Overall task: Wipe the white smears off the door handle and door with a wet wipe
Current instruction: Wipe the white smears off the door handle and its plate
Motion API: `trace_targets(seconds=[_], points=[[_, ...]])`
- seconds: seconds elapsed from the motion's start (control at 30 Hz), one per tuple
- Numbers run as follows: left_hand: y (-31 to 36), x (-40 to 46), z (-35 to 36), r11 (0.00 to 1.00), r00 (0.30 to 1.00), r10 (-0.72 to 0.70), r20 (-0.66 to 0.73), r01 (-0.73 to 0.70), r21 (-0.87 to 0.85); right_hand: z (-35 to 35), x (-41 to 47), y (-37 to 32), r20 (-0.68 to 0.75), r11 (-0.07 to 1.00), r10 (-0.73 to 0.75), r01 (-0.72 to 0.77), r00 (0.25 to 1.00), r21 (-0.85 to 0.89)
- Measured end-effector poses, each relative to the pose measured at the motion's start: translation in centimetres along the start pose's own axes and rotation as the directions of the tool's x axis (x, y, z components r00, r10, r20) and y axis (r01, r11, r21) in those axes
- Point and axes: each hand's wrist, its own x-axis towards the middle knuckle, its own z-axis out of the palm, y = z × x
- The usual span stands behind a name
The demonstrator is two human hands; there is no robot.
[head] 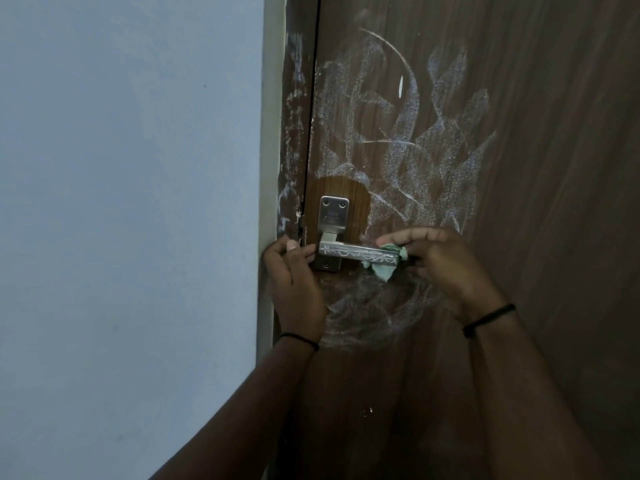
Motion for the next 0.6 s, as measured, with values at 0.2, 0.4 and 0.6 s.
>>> trace_targets(seconds=[0.2, 0.4, 0.6], points=[[0.1, -0.1, 0.0, 1.0, 1.0, -0.013, -0.016, 0.013, 0.001, -1.2, 2.9, 1.6, 0.455, 0.929, 0.006, -0.173, 0.891, 0.328], [0.2, 0.1, 0.6, 1.0, 0.997, -0.022, -0.074, 0.022, 0.0, -0.3, 4.8, 2.2, 0.643, 0.856, -0.084, -0.275, 0.762, 0.437], [-0.1, 0.3, 0.1, 1.0, 0.999, -0.017, -0.038, 0.017, 0.005, -1.0, 3.5, 6.1, 0.542, 0.665, -0.172, -0.309, 0.823, 0.68]])
